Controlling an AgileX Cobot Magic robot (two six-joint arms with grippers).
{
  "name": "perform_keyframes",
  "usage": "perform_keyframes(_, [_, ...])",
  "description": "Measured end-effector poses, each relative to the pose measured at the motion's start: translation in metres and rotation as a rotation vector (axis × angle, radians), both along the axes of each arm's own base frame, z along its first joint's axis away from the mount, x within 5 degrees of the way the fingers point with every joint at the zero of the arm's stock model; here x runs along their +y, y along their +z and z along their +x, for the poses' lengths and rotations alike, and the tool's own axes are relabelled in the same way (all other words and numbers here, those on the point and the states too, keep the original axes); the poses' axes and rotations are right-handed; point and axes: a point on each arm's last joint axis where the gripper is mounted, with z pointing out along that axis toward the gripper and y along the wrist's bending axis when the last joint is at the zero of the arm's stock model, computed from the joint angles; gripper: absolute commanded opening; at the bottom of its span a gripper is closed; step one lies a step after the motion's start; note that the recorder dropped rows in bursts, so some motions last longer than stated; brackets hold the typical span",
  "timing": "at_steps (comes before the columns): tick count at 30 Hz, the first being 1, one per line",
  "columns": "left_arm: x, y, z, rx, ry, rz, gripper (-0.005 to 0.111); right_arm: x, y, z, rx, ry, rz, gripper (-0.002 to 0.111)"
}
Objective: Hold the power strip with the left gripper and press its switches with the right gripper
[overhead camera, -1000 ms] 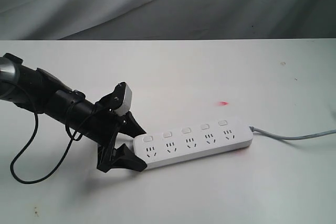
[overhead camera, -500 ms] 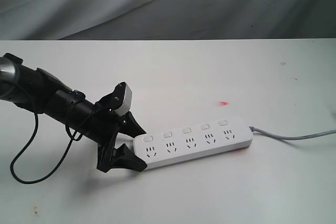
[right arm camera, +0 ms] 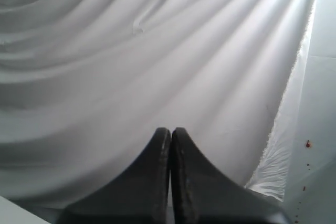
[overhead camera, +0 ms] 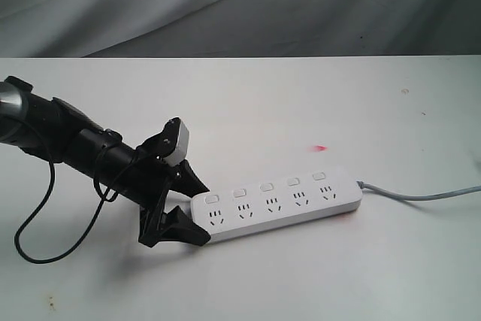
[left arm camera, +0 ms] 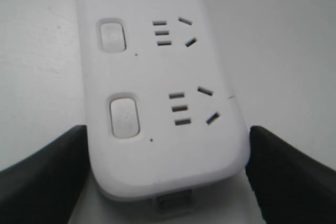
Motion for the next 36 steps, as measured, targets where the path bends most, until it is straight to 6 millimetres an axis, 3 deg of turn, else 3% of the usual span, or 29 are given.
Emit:
perform_keyframes(5, [0.000,0.000,0.000,0.000,0.000,0.000,0.030,-0.005,0.008,-0.012,0.042,0.020,0.271,0.000])
perform_keyframes(10, [0.000,0.000,0.000,0.000,0.000,0.000,0.030,-0.009,0.000,-0.020,0.162,-0.002,0.383,0.000])
perform_keyframes(17, [0.000,0.000,0.000,0.000,0.000,0.000,0.030,-0.018,-0.063,-0.019,0.378,-0.162,0.255,0.000])
perform_keyframes(26, [0.000,0.000,0.000,0.000,0.000,0.000,0.030,-0.033,-0.144,-0.049,0.446,-0.329,0.058,0.000])
perform_keyframes(36, [0.000,0.000,0.000,0.000,0.000,0.000,0.030,-0.040,-0.190,-0.077,0.436,-0.385,0.010,0.000])
